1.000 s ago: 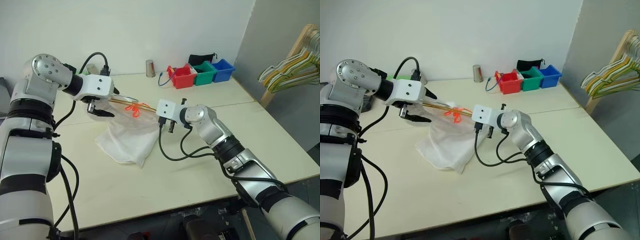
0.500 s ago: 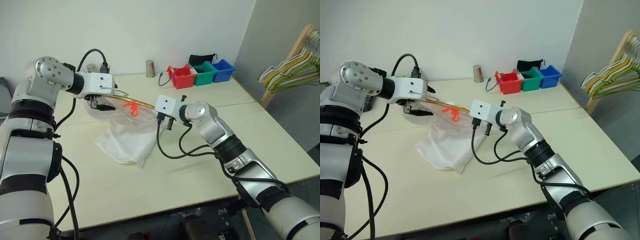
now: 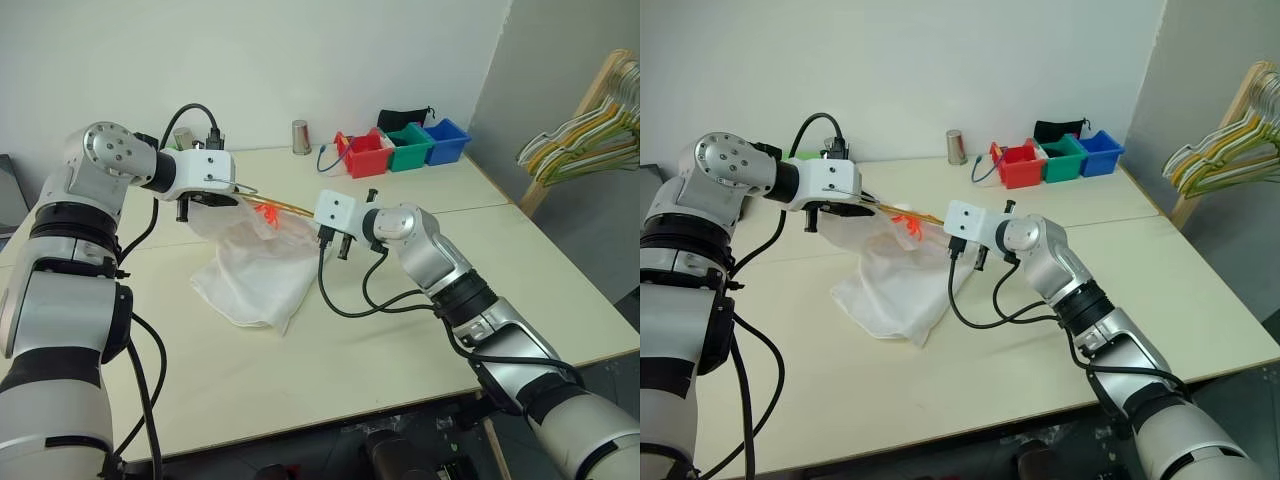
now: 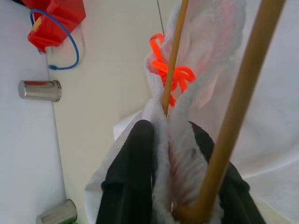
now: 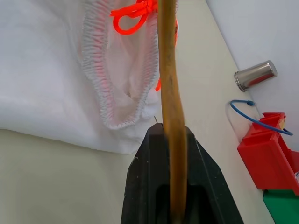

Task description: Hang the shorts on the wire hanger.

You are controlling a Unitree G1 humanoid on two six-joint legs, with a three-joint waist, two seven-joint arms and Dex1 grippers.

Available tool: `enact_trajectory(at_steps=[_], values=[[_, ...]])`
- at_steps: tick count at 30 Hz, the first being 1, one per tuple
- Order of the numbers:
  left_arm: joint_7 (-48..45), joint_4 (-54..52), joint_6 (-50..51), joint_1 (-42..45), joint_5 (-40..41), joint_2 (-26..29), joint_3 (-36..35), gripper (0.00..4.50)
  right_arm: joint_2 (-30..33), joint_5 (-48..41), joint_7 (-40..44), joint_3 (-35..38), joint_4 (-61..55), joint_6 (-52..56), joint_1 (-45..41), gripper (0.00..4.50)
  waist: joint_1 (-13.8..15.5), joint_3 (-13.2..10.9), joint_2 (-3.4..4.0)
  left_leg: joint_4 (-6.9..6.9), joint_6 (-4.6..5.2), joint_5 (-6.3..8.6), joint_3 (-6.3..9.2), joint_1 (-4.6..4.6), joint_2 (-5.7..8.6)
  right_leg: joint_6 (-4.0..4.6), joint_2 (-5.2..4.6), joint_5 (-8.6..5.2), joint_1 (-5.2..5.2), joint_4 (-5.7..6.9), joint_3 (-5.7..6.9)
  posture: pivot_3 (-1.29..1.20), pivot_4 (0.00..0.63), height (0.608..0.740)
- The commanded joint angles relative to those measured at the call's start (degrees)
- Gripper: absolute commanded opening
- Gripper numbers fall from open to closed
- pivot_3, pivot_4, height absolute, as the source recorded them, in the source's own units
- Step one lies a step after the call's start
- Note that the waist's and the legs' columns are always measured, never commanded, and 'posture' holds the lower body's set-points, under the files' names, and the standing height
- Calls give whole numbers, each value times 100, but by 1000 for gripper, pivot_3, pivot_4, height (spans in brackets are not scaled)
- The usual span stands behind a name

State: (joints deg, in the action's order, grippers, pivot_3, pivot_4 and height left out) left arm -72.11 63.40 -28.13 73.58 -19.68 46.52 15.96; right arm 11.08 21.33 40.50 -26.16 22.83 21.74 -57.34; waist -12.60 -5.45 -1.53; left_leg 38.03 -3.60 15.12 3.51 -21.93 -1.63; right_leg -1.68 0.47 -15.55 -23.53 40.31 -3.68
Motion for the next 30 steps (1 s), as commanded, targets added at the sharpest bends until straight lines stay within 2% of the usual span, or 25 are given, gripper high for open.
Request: enact_trajectory(at_steps=[1,8,16,21,27,30], values=[[-116,-168,-61,13,153,5,-78,66,-26,-22,-79,52,-186,-281,-143,0,0,0,0,0,0,0,0,0,0,0,0,0,0,0,0,-96,0,740],[-149,-228,-72,-54,190,21,-101,43,34,-43,6,20,-128,-395,-160,0,-1,0,0,0,0,0,0,0,0,0,0,0,0,0,0,-96,0,740],[-235,-312,70,-170,363,35,-185,38,217,-81,296,30,-180,-516,-154,1667,3,2,-2,0,0,0,1,0,0,0,0,0,0,1,1,-89,1,740],[-464,-382,178,-279,544,108,-266,38,417,-113,502,82,-367,-470,-96,2868,4,4,-2,1,0,0,1,0,0,0,0,0,0,1,0,-94,1,740],[-717,-899,275,-927,823,361,-383,38,1314,-384,1332,391,-1213,-96,16,4415,4,4,-2,0,0,0,4,-1,0,0,-2,0,0,0,1,-103,0,740],[-726,-1226,506,-1243,1007,403,-506,38,1607,-588,1620,508,-1374,120,34,4471,6,6,-4,1,0,0,8,0,0,0,-3,0,1,1,4,-102,0,740]])
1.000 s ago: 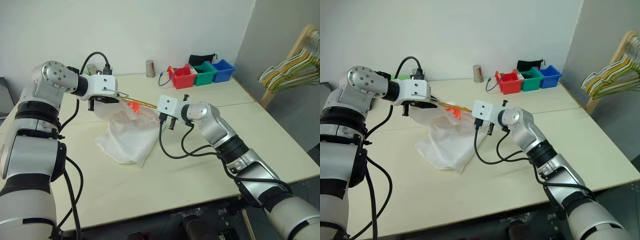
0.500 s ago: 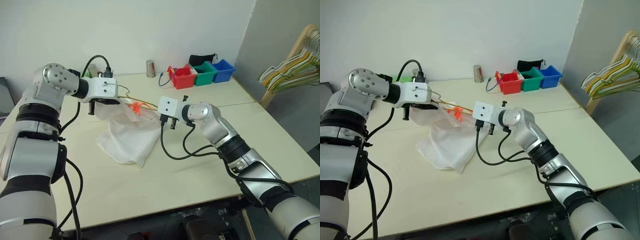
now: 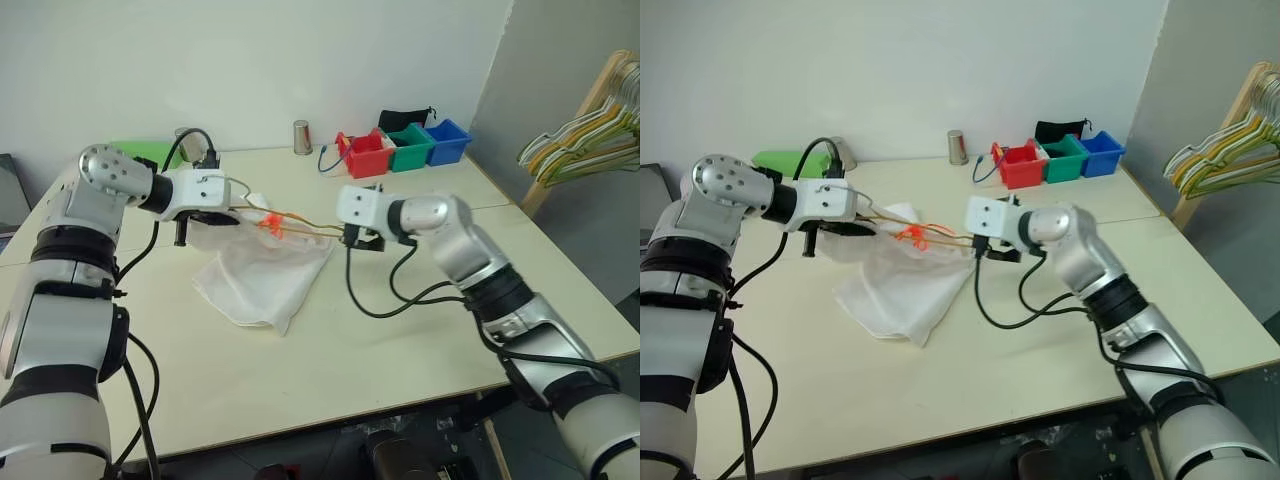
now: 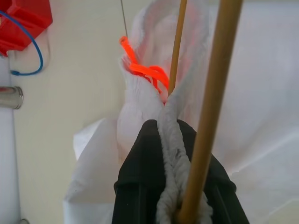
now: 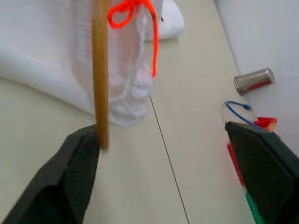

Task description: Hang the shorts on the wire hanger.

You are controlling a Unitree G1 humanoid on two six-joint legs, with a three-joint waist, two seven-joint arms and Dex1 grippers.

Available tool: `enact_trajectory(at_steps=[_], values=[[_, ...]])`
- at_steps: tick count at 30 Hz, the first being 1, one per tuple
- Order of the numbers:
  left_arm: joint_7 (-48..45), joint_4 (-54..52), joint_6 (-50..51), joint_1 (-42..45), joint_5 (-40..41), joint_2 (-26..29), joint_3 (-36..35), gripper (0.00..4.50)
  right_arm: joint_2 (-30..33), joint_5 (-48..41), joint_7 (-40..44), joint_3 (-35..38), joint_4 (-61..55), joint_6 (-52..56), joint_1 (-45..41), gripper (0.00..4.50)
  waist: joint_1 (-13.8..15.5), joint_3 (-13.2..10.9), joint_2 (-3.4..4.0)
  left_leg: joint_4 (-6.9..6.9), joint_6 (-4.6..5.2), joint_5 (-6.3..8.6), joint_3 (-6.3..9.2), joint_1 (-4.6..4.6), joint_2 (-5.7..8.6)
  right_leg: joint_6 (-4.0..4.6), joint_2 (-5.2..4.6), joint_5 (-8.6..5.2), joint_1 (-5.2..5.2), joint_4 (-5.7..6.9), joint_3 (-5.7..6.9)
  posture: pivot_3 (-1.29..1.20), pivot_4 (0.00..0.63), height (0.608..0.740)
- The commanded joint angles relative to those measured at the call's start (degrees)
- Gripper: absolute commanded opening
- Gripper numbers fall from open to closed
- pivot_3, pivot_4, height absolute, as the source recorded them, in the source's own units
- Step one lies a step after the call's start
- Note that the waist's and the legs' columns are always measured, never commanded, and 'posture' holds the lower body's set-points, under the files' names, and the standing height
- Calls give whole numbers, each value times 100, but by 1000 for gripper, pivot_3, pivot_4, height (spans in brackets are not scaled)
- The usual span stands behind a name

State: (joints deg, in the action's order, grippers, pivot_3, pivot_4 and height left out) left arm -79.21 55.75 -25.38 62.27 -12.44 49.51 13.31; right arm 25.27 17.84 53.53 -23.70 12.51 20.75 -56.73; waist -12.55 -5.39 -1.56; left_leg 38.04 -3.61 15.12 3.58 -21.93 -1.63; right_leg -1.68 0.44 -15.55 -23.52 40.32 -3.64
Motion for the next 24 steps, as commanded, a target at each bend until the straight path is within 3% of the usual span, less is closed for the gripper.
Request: enact_trajectory(at_steps=[1,6,12,18,21,24], values=[[-16,-544,372,-174,368,104,-309,38,266,-308,410,290,-382,279,0,4471,2,1,-1,0,0,0,1,0,0,0,0,0,0,1,2,-99,0,740],[-317,-1294,2492,-461,1510,108,-1074,38,652,-748,914,465,-347,516,445,4471,11,7,-11,1,0,0,7,-1,-1,0,1,-1,2,5,8,-95,0,740],[-585,-2378,4803,-1011,2468,477,-1691,38,325,-1004,812,363,99,336,711,4471,-35,8,-10,1,1,0,7,7,-3,2,8,-2,3,10,4,-82,0,740],[-434,-2923,5827,-1347,2971,699,-2034,38,-399,-1270,659,402,550,519,458,4471,-10,9,-11,2,0,-1,28,14,-6,14,18,-9,3,30,10,-82,0,740],[-372,-3282,5967,-1790,3080,805,-2137,38,-1109,-1281,286,374,1544,261,-28,4471,-5,12,-12,2,-2,-2,36,14,-4,15,15,-10,3,32,11,-61,0,740],[-293,-3561,6025,-2062,3168,859,-2185,38,-1418,-1280,83,435,2254,-9,-380,4471,13,15,-15,1,-9,-6,51,23,-5,19,15,-12,3,43,8,-37,0,740]])
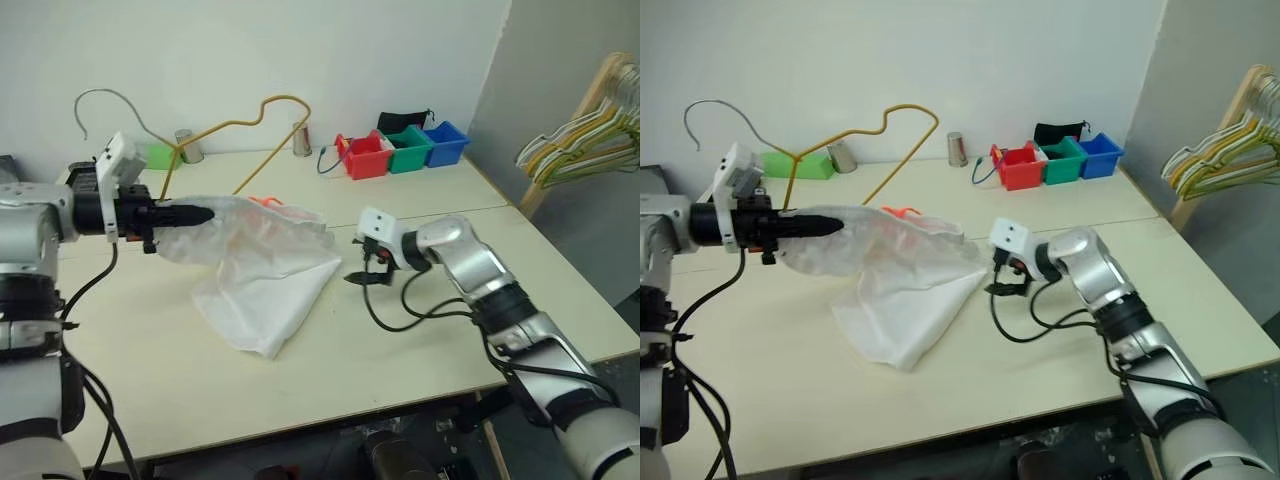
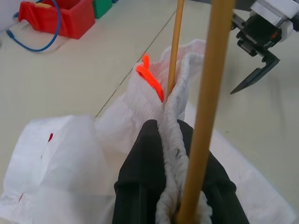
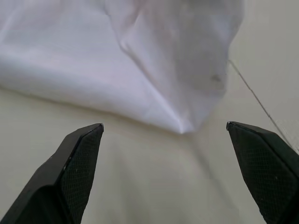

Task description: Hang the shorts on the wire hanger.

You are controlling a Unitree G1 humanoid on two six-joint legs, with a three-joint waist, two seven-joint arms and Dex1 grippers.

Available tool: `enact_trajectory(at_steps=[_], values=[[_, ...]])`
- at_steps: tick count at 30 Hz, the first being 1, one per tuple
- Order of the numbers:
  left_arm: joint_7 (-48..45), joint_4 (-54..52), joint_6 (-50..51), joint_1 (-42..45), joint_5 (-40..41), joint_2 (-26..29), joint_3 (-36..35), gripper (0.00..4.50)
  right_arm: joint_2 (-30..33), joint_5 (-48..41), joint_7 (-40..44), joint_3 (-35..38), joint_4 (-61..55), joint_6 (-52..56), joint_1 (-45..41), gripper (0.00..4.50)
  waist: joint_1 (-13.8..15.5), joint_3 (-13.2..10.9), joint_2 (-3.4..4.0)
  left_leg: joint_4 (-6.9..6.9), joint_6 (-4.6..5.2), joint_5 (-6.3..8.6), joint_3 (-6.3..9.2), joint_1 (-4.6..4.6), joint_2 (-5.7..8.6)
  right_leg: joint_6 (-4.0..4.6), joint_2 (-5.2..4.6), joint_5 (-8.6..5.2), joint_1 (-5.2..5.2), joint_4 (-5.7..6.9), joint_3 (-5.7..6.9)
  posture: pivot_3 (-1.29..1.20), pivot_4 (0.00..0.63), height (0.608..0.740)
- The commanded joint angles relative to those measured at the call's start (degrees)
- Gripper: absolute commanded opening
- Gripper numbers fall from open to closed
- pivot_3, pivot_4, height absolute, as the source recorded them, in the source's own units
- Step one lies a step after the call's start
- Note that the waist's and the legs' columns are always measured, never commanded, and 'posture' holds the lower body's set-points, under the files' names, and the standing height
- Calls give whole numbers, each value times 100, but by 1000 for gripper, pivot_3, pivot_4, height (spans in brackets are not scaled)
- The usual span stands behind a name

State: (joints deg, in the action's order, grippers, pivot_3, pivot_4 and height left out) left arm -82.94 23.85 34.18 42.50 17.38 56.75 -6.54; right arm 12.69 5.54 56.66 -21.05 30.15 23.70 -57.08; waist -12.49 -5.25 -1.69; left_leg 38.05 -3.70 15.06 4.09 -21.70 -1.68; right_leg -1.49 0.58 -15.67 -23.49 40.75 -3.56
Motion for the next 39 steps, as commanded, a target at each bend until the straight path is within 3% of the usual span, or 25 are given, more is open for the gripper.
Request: enact_trajectory(at_steps=[1,7,10,17,27,39], values=[[90,-438,64,-152,204,160,-206,38,-223,-92,-243,232,648,-335,-450,4471,35,3,-5,-1,-3,-2,4,-3,0,2,0,-1,0,-1,-1,-37,0,740],[177,-632,104,-399,307,245,-289,38,-261,-312,84,375,875,-301,-622,4471,250,12,-18,0,-15,-9,5,-11,4,5,-5,-3,1,1,20,-19,0,740],[225,-662,99,-468,358,270,-300,38,-275,-377,151,400,867,-237,-612,3987,303,14,-21,0,-15,-9,2,-8,4,5,-5,-3,2,7,31,-19,0,740],[299,-661,11,-544,394,289,-225,38,-267,-532,393,434,641,-105,-585,2150,316,14,-21,0,-16,-9,9,-11,3,6,-4,-3,3,10,47,-20,0,740],[321,-824,18,-612,402,230,-99,38,-240,-744,430,525,346,228,-517,16,315,14,-20,-1,-16,-9,20,-13,2,7,-4,-4,6,9,61,-28,4,740],[-62,-723,-1100,-1032,-248,712,393,38,270,-712,518,505,-63,273,-501,5,326,13,-19,-4,-16,-9,37,-14,0,27,-4,-15,9,13,86,-31,4,740]])
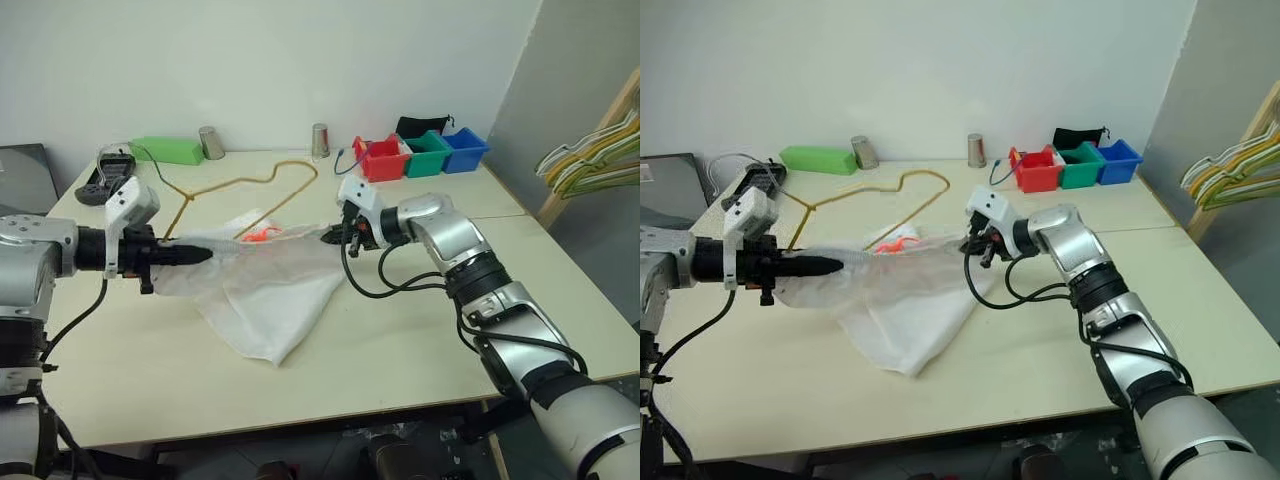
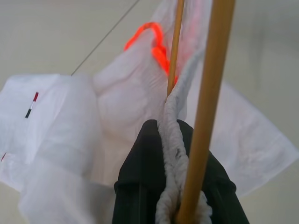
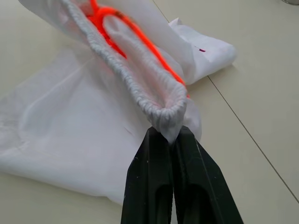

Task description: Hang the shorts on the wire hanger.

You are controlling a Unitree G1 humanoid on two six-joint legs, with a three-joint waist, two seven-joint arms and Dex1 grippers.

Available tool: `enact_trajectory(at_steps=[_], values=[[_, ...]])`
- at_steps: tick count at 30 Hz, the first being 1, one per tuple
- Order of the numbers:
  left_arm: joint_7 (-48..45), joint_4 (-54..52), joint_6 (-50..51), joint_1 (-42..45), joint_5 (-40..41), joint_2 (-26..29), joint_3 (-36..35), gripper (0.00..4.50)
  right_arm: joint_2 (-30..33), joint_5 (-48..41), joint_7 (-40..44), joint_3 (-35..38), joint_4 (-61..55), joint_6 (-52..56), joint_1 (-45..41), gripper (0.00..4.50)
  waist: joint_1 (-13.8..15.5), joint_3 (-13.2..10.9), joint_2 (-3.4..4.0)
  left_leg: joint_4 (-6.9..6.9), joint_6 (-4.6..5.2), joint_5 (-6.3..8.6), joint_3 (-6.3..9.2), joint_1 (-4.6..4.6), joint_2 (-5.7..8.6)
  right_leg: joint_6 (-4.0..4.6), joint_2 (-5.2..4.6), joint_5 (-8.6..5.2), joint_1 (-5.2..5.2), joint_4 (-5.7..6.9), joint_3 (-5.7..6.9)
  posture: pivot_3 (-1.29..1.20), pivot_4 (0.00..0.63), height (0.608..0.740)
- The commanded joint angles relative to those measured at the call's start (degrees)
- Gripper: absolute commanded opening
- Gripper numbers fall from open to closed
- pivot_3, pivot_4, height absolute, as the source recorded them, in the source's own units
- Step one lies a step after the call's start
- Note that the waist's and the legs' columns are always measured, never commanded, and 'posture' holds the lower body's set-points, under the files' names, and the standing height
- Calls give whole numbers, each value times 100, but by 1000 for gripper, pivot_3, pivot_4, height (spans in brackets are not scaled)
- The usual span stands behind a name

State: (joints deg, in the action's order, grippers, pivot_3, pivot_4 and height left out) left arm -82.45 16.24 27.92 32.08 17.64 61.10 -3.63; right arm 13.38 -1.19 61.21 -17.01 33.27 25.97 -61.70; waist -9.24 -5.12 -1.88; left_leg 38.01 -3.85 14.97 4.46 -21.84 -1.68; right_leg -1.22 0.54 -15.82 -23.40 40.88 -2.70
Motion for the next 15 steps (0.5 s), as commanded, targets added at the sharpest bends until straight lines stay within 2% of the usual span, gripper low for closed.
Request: enact_trajectory(at_steps=[1,4,12,15], values=[[-178,128,-825,-30,-495,379,240,38,267,-34,107,80,-475,78,4,5,4,0,0,0,0,0,2,0,0,2,0,-1,0,1,2,-31,0,740],[-315,309,-1445,-62,-839,546,487,38,389,-15,189,24,-659,126,99,5,21,0,0,-2,0,0,4,-1,0,4,0,-2,0,1,4,-31,0,740],[-357,773,-2076,163,-1169,555,753,38,548,-22,300,-96,-938,223,203,5,58,0,1,-2,0,0,3,-1,-1,5,1,-4,1,2,8,-41,0,740],[-223,1029,-2545,199,-1570,626,999,38,634,-26,396,-172,-1151,296,267,5,77,0,1,-2,0,0,3,-1,-1,5,1,-4,1,1,8,-41,0,740]])
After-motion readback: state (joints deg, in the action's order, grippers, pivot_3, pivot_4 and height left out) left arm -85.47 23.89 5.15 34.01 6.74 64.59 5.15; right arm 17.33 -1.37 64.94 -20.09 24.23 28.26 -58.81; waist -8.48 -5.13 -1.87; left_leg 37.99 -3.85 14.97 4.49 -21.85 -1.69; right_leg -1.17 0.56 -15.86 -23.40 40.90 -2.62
